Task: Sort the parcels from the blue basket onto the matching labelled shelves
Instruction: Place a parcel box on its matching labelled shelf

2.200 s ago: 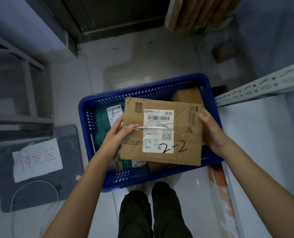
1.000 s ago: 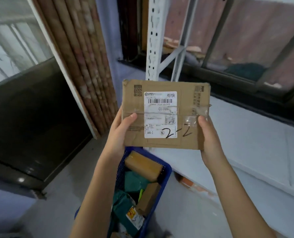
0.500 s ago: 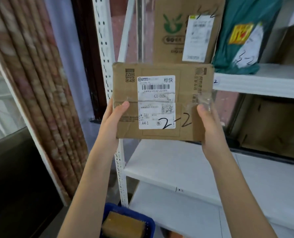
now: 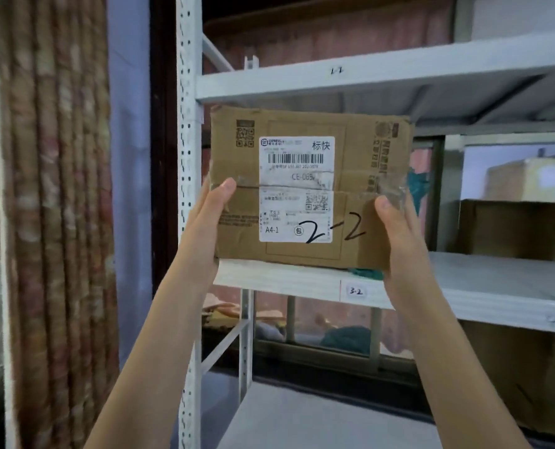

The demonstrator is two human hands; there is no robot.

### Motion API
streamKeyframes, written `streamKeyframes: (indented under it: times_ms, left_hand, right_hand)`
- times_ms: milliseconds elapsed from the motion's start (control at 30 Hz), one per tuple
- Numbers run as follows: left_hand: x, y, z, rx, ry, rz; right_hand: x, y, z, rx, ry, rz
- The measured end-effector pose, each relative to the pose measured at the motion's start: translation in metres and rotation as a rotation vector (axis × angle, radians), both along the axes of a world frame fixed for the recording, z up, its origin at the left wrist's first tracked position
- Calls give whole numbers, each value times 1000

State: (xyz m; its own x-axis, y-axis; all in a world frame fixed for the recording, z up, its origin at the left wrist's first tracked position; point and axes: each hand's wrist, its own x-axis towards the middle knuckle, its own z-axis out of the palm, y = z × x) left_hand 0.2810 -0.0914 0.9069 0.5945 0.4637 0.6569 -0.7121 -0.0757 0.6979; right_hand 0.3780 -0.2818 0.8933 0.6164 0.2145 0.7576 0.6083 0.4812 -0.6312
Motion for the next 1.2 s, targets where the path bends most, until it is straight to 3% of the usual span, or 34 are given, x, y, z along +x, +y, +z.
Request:
streamKeyframes:
  times_ms: [367,1200]
  left_hand:
    - [25,-15,105,106,-177,55]
    - [129,63,301,255,-399,204]
  right_hand:
    - [27,-14,107,75,-247,4]
    - [120,65,300,187,-483,-164]
